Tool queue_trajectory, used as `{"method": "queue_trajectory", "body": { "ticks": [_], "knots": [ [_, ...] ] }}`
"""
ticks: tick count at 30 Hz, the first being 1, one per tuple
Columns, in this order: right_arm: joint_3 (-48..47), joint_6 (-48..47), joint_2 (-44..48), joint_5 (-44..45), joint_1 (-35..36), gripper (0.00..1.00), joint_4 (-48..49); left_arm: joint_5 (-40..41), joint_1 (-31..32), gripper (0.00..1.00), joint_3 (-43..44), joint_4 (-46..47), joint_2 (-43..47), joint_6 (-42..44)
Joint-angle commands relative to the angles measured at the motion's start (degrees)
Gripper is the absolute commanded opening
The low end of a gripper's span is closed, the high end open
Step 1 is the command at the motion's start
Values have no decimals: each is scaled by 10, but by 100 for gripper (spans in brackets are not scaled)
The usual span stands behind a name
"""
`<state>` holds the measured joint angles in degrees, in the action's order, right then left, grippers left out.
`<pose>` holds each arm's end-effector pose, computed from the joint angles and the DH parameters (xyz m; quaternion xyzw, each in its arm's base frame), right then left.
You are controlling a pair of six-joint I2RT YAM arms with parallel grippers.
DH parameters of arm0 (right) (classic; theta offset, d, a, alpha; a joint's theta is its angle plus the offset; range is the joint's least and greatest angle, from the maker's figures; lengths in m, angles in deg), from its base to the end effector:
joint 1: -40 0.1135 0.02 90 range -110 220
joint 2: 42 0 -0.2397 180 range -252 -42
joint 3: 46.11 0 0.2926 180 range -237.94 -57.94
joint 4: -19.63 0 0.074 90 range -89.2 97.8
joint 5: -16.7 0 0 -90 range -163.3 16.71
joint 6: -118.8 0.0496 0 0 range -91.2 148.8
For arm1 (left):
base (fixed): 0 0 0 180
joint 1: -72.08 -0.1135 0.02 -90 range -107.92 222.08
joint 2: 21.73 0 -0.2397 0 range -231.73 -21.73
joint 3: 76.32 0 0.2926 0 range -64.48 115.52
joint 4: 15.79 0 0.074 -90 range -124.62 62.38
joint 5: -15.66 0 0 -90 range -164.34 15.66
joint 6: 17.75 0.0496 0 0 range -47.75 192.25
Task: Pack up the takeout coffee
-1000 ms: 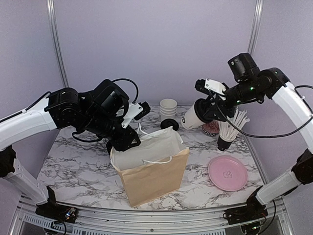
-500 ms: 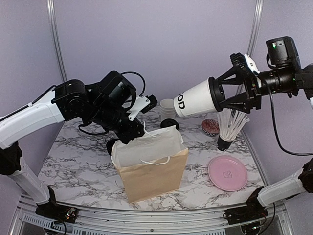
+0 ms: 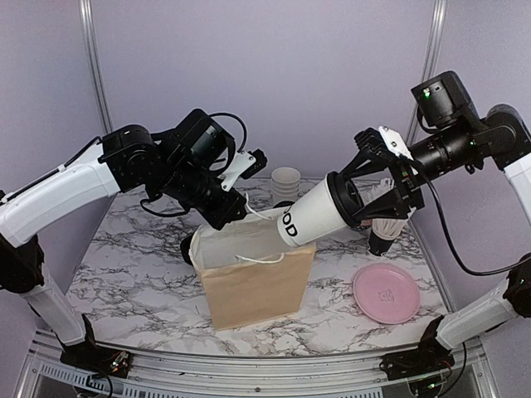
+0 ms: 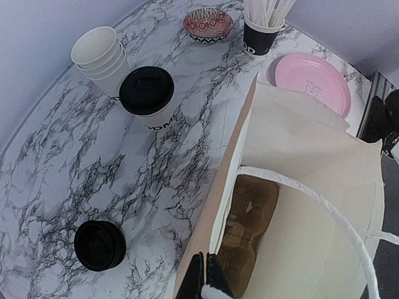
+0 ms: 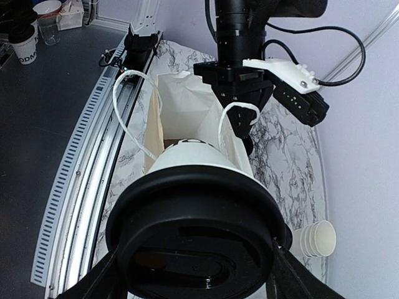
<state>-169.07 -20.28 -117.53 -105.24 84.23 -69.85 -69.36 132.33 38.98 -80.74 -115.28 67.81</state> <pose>0.1567 0.1892 0.4833 -0.7156 0.5217 0.2346 0.4009 0.2005 -0.3422 0.3767 0.4139 0.8184 -0.1786 0.3565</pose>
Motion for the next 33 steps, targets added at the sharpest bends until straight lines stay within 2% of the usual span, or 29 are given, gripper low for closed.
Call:
{"method": "queue_trajectory", "body": {
  "ticks": [1, 6, 14, 17, 20, 26, 30, 33],
  "knots": [
    [18, 4, -14, 53, 31, 51, 15, -7, -4, 0, 17, -15, 0, -2],
    [22, 26, -41, 111, 48, 48, 49, -14, -4, 0, 21, -14, -6, 0],
    [6, 34, -85, 165, 83, 48, 50, 3, -4, 1, 27, -14, 2, 3],
    [7, 36, -104, 207, 116, 48, 50, 6, -4, 16, 23, -13, 10, 1],
    [0, 38, -126, 241, 151, 47, 43, 1, -4, 23, 12, -12, 17, -2],
    [-60, 55, -179, 295, 203, 45, -1, -3, -4, 45, -23, -11, 51, -10],
    [-65, 68, -179, 336, 235, 45, -10, 2, -4, 50, -54, -10, 75, -5],
    [-40, 84, -176, 366, 264, 44, -9, -43, -4, 51, -69, -10, 77, 2]
  ]
}}
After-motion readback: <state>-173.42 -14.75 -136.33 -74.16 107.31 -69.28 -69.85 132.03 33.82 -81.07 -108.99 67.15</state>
